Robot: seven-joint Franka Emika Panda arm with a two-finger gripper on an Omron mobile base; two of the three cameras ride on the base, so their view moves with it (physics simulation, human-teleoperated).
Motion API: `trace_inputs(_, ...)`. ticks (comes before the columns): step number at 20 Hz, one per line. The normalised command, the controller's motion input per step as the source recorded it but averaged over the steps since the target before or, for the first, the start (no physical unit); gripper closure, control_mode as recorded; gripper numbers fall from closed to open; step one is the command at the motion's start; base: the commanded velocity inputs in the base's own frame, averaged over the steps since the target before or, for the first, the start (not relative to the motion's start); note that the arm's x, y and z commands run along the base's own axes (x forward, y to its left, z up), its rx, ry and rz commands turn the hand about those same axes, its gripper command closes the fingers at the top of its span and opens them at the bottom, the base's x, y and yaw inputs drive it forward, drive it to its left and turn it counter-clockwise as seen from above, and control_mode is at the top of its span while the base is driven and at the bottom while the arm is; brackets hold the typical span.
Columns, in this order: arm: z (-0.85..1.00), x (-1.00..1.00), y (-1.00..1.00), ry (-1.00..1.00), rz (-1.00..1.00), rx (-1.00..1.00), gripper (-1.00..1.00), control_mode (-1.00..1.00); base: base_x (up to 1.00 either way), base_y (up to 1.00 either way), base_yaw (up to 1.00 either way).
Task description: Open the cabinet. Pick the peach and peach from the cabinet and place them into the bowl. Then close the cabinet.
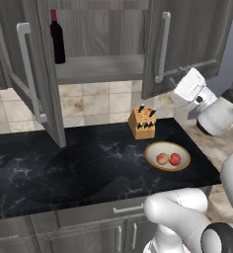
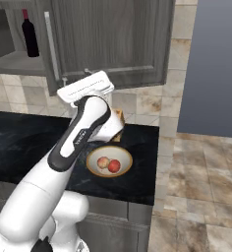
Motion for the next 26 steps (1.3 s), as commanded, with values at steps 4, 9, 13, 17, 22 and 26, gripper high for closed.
trace_inputs(4,-0.51,0.34,0.00,0.54,-0.29,-0.23,-1.00,-1.00,0.00,0.00,0.00)
trace_inputs(9,-0.28,0.88,0.00,0.42,-0.28,-0.17,-1.00,-1.00,0.00,0.00,0.00)
trace_inputs(13,-0.26,1.00,0.00,0.37,-0.23,-0.14,-1.00,-1.00,0.00,0.00,0.00)
trace_inputs(17,-0.41,0.96,0.00,0.32,-0.19,-0.14,-1.00,-1.00,0.00,0.00,0.00)
trace_inputs(22,-0.18,0.51,-0.04,0.27,-0.14,-0.12,-1.00,-1.00,0.00,0.00,0.00)
trace_inputs(26,0.00,0.16,-0.06,0.21,-0.10,-0.12,-1.00,-1.00,0.00,0.00,0.00)
